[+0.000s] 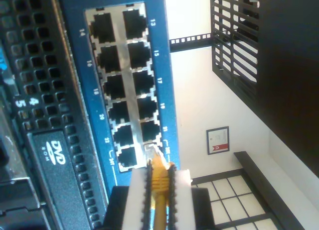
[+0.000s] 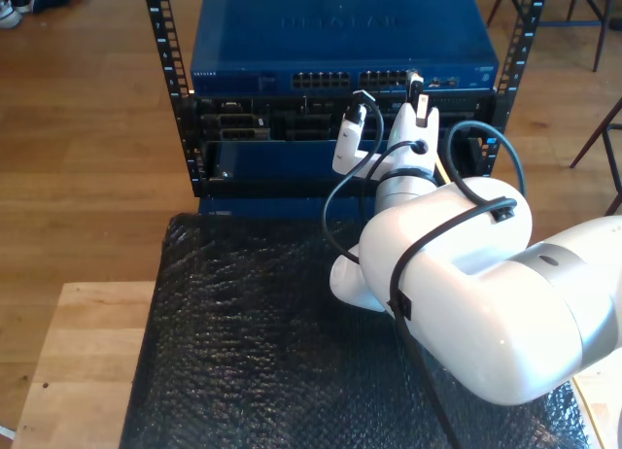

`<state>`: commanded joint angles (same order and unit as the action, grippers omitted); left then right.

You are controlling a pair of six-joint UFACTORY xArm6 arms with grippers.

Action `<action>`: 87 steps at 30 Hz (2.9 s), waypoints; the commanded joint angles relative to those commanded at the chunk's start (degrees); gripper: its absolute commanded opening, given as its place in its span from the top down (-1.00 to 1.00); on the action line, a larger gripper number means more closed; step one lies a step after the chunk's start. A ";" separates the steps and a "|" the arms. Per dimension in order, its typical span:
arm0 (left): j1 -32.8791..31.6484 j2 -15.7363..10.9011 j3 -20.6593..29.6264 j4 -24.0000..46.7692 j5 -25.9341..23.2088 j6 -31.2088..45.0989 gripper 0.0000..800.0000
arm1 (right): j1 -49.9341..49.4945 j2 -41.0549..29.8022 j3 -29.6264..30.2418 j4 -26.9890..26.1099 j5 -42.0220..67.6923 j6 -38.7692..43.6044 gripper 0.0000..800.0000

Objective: Grab the cable and plug it in

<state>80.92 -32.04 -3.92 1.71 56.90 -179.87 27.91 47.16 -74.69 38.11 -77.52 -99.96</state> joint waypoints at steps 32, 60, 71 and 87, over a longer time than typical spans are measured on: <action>0.00 0.00 0.00 0.00 0.00 0.00 -1.00 | 0.00 0.00 0.44 -0.44 -0.18 -1.41 1.00; 0.00 0.00 0.00 0.00 0.00 0.00 -1.00 | 0.26 -0.18 0.70 -0.97 -0.62 -2.29 1.00; 0.00 0.00 0.00 0.00 0.00 0.00 -1.00 | 0.18 -0.09 1.14 -1.23 -1.32 -2.29 1.00; 0.00 0.00 0.00 0.00 0.00 0.00 -1.00 | -0.09 -0.09 1.14 -1.41 -1.32 -2.37 1.00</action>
<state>80.92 -32.04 -3.92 1.71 56.90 -179.87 27.82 47.08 -73.55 36.70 -78.84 -102.33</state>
